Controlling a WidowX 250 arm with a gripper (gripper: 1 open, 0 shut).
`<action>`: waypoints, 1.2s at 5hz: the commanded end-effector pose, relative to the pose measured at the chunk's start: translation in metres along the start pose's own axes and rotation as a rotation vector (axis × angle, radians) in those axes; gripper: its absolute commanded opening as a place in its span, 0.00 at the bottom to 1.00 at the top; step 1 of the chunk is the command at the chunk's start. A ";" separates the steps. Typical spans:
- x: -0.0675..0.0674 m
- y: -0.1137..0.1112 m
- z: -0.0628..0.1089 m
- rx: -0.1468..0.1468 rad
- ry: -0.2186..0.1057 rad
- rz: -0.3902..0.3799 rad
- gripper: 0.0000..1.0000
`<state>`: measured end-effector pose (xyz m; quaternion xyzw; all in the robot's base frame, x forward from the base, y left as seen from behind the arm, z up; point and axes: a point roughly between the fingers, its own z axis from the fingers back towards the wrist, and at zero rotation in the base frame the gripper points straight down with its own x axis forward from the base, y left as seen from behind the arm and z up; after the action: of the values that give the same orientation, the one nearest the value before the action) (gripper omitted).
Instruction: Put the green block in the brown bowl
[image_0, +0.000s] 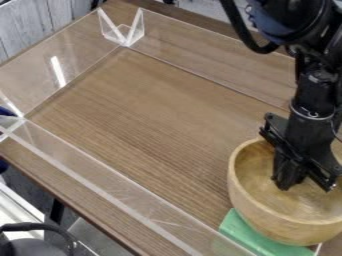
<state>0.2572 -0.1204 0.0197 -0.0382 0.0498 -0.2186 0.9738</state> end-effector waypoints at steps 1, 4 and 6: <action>-0.005 0.002 -0.014 -0.009 0.057 -0.005 0.00; -0.005 -0.004 -0.015 -0.024 0.101 -0.022 0.00; -0.006 -0.008 -0.017 -0.033 0.128 -0.036 0.00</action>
<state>0.2531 -0.1266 0.0191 -0.0438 0.0911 -0.2303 0.9679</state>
